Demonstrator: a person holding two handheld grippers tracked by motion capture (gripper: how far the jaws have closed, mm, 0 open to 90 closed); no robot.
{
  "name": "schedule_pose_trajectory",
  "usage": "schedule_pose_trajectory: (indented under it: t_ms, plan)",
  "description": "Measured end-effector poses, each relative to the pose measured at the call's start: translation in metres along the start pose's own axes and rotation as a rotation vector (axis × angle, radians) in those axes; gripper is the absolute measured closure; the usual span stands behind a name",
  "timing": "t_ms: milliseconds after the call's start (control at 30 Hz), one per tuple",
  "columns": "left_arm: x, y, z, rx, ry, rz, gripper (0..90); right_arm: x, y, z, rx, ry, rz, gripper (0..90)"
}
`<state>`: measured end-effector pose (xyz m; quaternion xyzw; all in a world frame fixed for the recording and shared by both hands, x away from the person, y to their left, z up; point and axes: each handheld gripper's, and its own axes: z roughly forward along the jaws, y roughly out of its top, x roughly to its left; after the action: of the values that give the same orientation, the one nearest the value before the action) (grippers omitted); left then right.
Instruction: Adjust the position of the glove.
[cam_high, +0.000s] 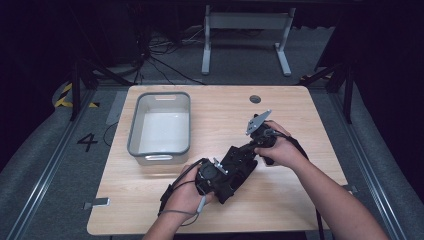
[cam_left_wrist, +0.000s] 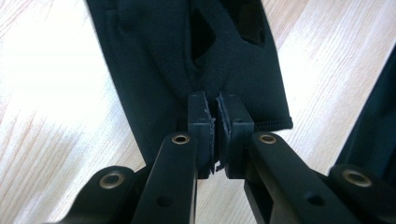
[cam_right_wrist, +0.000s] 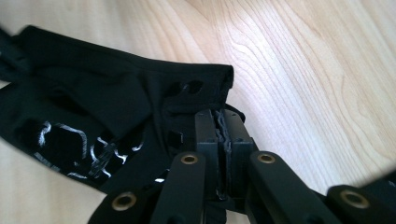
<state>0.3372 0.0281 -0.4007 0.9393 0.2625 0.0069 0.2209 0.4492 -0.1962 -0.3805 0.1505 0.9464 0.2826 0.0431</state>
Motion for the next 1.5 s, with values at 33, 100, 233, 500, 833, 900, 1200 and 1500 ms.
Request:
schedule_pose_trajectory:
  t_ms: [33,100,233,500,833,900,1200,1500]
  plan:
    - [0.0,0.0,0.0,0.001,0.0,0.0,84.6,0.003,-0.002,-0.004,-0.01,0.002,0.004,88.0]
    - [0.001,-0.001,-0.001,0.0,-0.001,0.006,84.7,0.01,-0.007,-0.015,-0.03,-0.002,0.012,87.9]
    - [0.002,-0.001,-0.005,-0.012,0.0,0.013,84.7,0.018,-0.014,-0.025,-0.037,-0.018,0.021,87.9]
    - [0.007,-0.001,-0.008,-0.017,0.013,0.022,84.7,0.044,-0.033,-0.045,-0.071,-0.051,0.065,88.0]
    - [0.005,0.012,0.0,-0.002,-0.038,0.102,84.7,0.074,-0.072,-0.06,-0.132,-0.092,0.218,88.0]
    - [0.004,0.014,0.002,0.009,-0.049,0.109,84.7,0.083,-0.08,-0.057,-0.119,-0.116,0.229,87.9]
    - [0.007,0.023,0.026,0.075,-0.095,0.178,84.7,0.104,-0.103,-0.044,-0.07,-0.154,0.277,87.9]
    - [0.008,0.029,0.036,0.078,-0.091,0.17,80.9,0.101,-0.11,-0.038,-0.038,-0.164,0.337,87.1]
